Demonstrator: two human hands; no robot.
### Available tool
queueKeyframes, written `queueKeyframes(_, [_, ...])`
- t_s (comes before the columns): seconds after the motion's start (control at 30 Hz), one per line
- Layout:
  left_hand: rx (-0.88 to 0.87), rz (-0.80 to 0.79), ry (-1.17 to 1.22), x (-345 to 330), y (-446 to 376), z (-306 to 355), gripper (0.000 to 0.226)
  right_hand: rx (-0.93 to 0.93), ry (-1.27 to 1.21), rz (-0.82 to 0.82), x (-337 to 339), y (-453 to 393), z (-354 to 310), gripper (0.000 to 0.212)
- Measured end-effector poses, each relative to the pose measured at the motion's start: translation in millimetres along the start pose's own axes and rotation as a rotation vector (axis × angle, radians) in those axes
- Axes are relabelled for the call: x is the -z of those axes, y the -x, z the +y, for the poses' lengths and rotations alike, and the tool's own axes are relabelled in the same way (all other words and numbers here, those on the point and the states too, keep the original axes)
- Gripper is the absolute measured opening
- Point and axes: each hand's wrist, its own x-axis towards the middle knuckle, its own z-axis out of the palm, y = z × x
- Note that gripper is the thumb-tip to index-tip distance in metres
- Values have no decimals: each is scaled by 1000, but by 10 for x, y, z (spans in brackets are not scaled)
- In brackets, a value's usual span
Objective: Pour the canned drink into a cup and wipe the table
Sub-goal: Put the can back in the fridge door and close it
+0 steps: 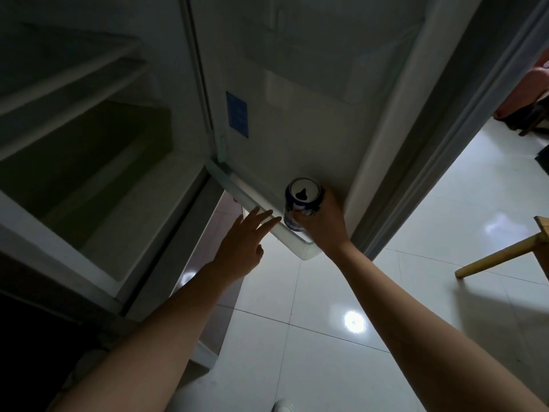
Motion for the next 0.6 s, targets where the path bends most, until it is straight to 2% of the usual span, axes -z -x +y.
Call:
queueKeyframes(0.17, [-10, 25, 36, -23, -67, 28, 67, -38, 15, -11, 18, -123, 14, 53])
queueKeyframes(0.4, [-11, 13, 22, -29, -87, 56, 68, -113, 90, -138, 17, -170, 19, 63])
queueKeyframes(0.6, [4, -4, 12, -29, -63, 64, 71, -128, 164, -223, 47, -175, -4, 55])
